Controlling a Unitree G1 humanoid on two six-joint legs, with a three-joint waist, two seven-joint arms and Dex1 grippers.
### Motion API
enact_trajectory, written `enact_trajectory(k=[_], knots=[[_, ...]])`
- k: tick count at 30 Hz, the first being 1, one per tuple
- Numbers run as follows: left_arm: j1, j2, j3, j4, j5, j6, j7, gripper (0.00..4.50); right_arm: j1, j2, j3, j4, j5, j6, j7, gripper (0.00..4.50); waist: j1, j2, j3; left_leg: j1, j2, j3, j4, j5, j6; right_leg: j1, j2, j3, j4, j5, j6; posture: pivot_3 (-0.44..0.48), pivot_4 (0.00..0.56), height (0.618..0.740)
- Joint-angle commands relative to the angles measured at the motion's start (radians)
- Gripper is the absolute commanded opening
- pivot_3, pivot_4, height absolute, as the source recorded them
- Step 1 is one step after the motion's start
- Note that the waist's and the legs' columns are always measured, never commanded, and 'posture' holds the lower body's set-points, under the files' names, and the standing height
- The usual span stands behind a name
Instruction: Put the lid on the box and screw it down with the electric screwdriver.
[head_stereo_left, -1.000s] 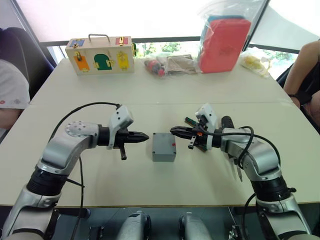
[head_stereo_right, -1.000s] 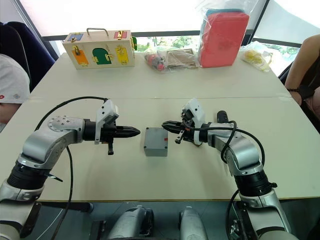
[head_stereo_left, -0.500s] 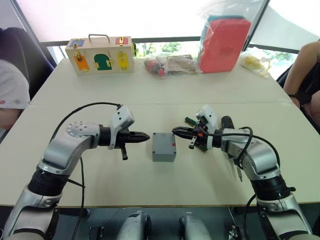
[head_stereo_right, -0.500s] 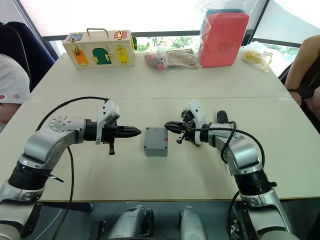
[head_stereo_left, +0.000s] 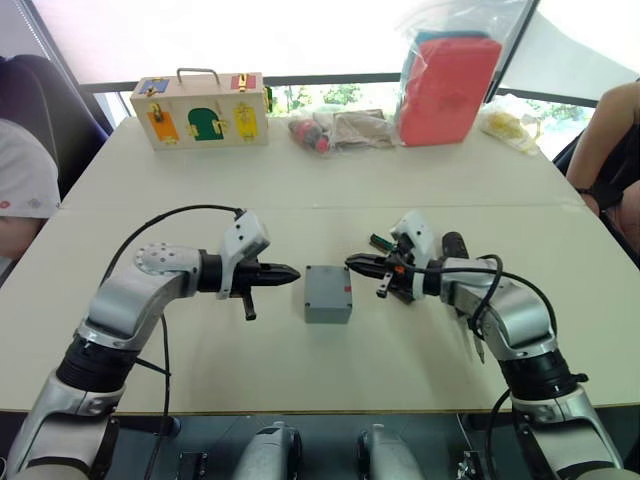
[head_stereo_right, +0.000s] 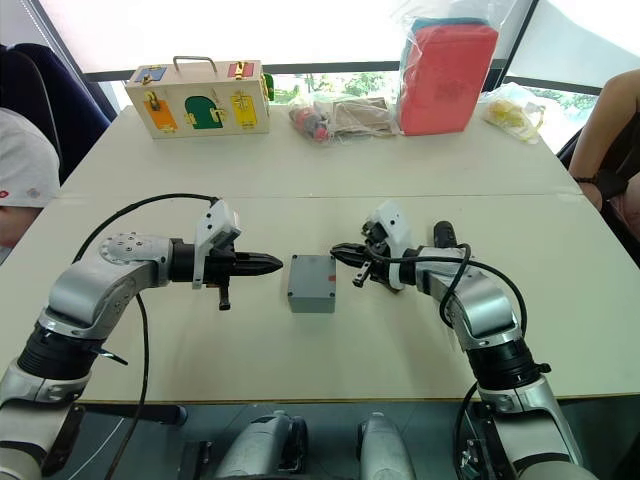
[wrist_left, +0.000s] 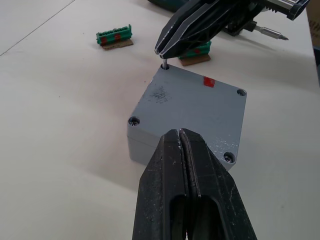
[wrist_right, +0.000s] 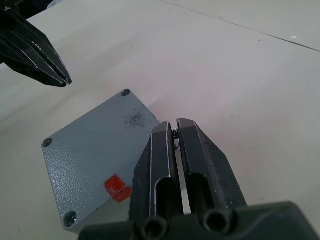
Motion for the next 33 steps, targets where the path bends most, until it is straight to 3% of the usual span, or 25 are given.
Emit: enact_trajectory(k=[1, 6, 10, 13, 19, 22, 25, 33], knots=[[-0.016, -0.001, 0.006, -0.011, 0.001, -0.017, 0.0, 0.0, -0.006, -0.003, -0.001, -0.025, 0.008, -0.013, 0.008, 0.78, 0.0, 0.0, 0.0, 0.0, 0.0, 0.0, 0.0, 0.0, 0.0, 0.0, 0.0, 0.0, 0.0, 0.0, 0.0, 0.0, 0.15, 0.74], [-0.013, -0.003, 0.008, -0.015, -0.002, -0.014, 0.002, 0.0, -0.018, -0.013, -0.025, -0.041, 0.026, 0.008, 0.005, 2.78, 0.0, 0.0, 0.0, 0.0, 0.0, 0.0, 0.0, 0.0, 0.0, 0.0, 0.0, 0.0, 0.0, 0.0, 0.0, 0.0, 0.15, 0.74], [-0.019, -0.007, 0.021, -0.031, -0.022, -0.003, 0.002, 0.0, -0.033, -0.035, -0.127, -0.1, 0.12, 0.114, -0.011, 2.78, 0.002, 0.0, 0.0, 0.0, 0.0, 0.0, 0.0, 0.0, 0.0, 0.0, 0.0, 0.0, 0.0, 0.0, 0.0, 0.0, 0.15, 0.74], [-0.045, -0.011, 0.027, -0.054, -0.048, 0.006, -0.011, 0.0, -0.065, -0.116, -0.193, -0.113, 0.122, 0.247, -0.07, 2.78, 0.003, 0.0, 0.0, 0.0, 0.0, 0.0, 0.0, 0.0, 0.0, 0.0, -0.001, 0.0, 0.0, 0.0, 0.0, 0.0, 0.15, 0.74], [-0.096, -0.014, -0.019, -0.085, -0.024, -0.03, -0.038, 0.0, -0.156, -0.327, -0.246, -0.084, 0.071, 0.58, -0.198, 4.48, 0.012, 0.0, 0.0, 0.0, 0.0, 0.0, 0.0, 0.0, 0.0, 0.0, -0.003, 0.0, -0.001, 0.0, 0.0, 0.0, 0.15, 0.74], [-0.115, -0.02, -0.045, -0.097, -0.011, -0.057, -0.055, 0.0, -0.178, -0.412, -0.258, -0.134, 0.091, 0.789, -0.218, 4.48, 0.015, 0.0, 0.0, 0.0, 0.0, 0.0, 0.0, 0.0, 0.0, 0.0, -0.004, 0.0, -0.001, 0.0, -0.001, 0.0, 0.15, 0.74], [-0.127, -0.045, -0.062, -0.11, -0.036, -0.082, -0.088, 0.0, -0.152, -0.489, -0.315, -0.097, 0.229, 0.952, -0.211, 4.48, 0.016, 0.0, 0.0, -0.001, 0.001, 0.0, -0.001, 0.0, 0.0, 0.0, -0.004, 0.0, -0.001, 0.0, -0.001, 0.0, 0.15, 0.74], [-0.125, -0.095, -0.127, -0.082, 0.02, -0.163, -0.101, 0.0, -0.13, -0.525, -0.252, 0.078, 0.441, 0.961, -0.418, 4.48, 0.018, 0.0, 0.0, 0.0, 0.0, 0.001, 0.0, -0.001, 0.002, 0.0, -0.005, 0.0, -0.002, -0.002, -0.004, 0.0, 0.15, 0.74]])
